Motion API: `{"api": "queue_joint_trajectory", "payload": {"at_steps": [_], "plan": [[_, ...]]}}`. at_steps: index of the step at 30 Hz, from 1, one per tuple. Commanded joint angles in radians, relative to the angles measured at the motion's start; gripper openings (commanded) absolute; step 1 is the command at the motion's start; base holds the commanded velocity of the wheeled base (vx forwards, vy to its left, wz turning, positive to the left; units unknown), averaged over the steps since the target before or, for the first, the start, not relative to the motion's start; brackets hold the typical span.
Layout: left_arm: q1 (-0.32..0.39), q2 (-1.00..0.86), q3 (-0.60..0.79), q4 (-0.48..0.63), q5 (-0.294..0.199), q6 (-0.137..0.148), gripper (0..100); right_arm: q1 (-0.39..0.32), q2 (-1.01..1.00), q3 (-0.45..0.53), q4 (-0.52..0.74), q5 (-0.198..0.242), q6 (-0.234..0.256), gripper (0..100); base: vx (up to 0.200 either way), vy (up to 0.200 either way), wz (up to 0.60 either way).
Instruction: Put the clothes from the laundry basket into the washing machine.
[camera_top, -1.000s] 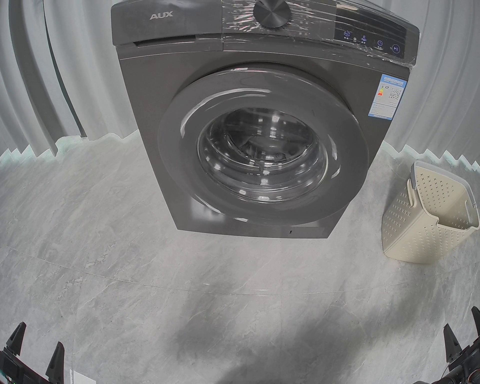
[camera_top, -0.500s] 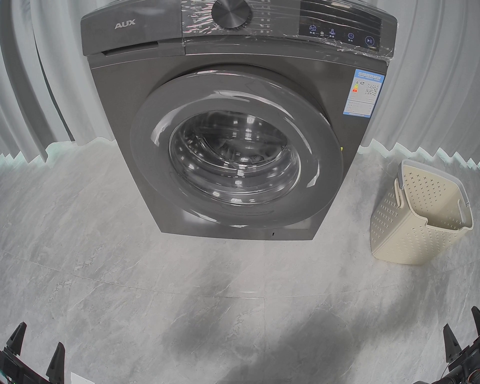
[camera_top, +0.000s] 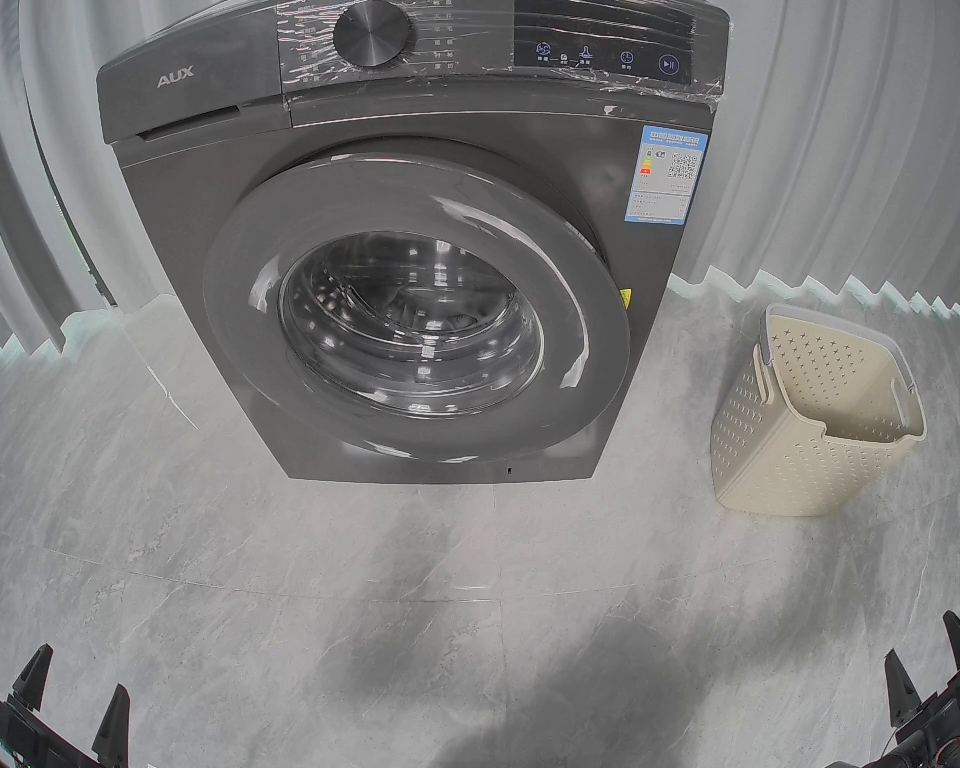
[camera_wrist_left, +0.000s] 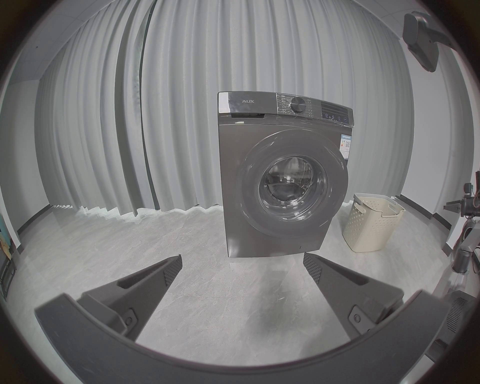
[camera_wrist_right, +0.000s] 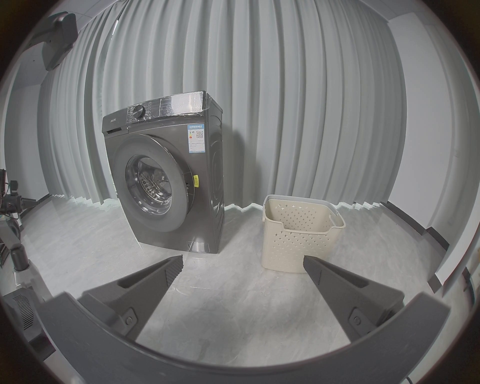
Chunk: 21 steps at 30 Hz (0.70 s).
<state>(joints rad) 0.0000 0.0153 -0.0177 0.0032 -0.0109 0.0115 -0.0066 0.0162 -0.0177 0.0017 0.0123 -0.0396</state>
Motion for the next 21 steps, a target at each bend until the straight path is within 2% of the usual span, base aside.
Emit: {"api": "queue_joint_trajectory", "payload": {"at_steps": [1,13,18,21], "plan": [[0.000,-0.015,0.018,0.000,0.000,-0.001,100,0.000,-0.016,0.018,-0.003,0.003,-0.003,100,0.000,0.000,0.00],[0.000,-0.015,0.018,0.000,0.000,0.002,100,0.000,-0.016,0.018,-0.005,0.003,-0.010,100,0.000,0.000,0.00],[0.000,-0.015,0.018,0.000,0.006,-0.010,100,0.000,-0.016,0.018,-0.006,0.005,-0.002,100,0.000,0.000,0.00],[0.000,-0.015,0.018,0.000,0.005,-0.005,100,0.000,-0.016,0.018,-0.002,-0.002,0.017,100,0.000,0.000,0.00]]}}
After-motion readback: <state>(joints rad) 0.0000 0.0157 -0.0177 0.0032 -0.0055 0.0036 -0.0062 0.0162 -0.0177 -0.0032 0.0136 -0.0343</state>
